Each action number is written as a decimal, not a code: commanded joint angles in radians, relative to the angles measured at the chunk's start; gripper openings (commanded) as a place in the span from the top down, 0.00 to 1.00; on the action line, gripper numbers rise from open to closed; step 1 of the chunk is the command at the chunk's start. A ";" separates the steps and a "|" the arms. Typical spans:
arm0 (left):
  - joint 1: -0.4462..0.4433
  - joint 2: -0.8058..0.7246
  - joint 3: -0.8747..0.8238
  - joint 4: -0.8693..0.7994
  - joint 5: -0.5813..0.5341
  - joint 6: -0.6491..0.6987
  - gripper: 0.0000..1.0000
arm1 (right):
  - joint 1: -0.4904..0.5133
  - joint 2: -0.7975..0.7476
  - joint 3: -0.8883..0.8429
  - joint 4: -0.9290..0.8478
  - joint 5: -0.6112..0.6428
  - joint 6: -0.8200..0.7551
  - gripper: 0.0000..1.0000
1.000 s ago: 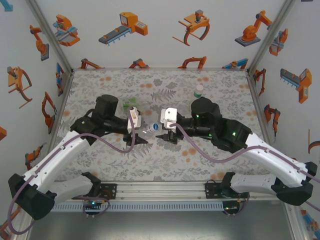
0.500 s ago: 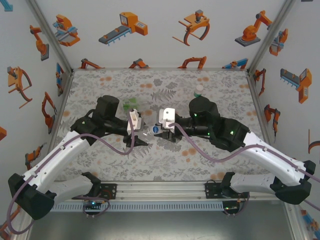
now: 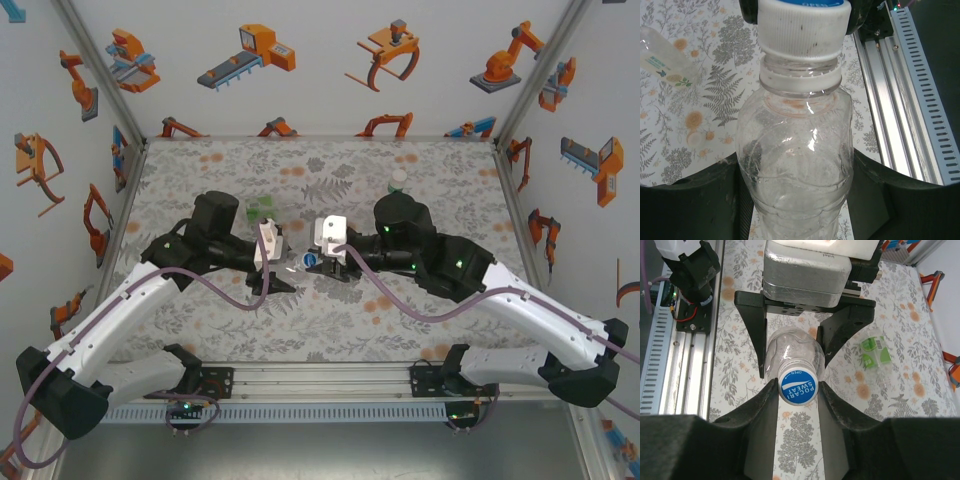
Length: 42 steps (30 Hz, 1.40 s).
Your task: Screw on the bottle caps
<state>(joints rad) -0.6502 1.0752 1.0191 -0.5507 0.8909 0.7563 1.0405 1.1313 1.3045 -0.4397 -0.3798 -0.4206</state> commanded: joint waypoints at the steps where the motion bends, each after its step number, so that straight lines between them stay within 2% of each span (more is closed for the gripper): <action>1: -0.005 -0.005 0.035 -0.008 0.040 0.021 1.00 | 0.003 -0.010 0.031 0.018 0.002 0.004 0.70; 11: -0.007 -0.011 0.035 -0.008 0.049 0.026 1.00 | 0.004 0.019 0.064 -0.045 -0.028 0.016 0.89; 18: -0.007 -0.029 0.023 0.023 0.019 0.013 1.00 | 0.004 -0.006 -0.030 0.108 0.026 0.171 0.98; 24: -0.008 -0.066 -0.019 0.119 -0.070 -0.038 1.00 | 0.003 -0.029 -0.148 0.319 0.155 0.401 1.00; 28: -0.007 -0.084 -0.042 0.175 -0.156 -0.069 1.00 | 0.003 -0.037 -0.217 0.447 0.292 0.612 1.00; 32: -0.007 -0.089 -0.050 0.201 -0.229 -0.085 1.00 | 0.004 -0.031 -0.242 0.496 0.412 0.813 1.00; 37: -0.007 -0.098 -0.065 0.234 -0.296 -0.101 1.00 | 0.004 -0.032 -0.303 0.581 0.543 1.145 1.00; 40: -0.006 -0.096 -0.067 0.236 -0.308 -0.103 1.00 | 0.004 -0.002 -0.281 0.546 0.558 1.289 1.00; 42: -0.008 -0.091 -0.064 0.232 -0.307 -0.101 1.00 | 0.004 0.026 -0.247 0.504 0.534 1.323 1.00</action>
<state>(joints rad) -0.6441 1.0016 0.9531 -0.3740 0.5293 0.6567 1.0412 1.1114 1.0191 0.0601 0.1123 0.7082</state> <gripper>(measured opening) 0.585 0.349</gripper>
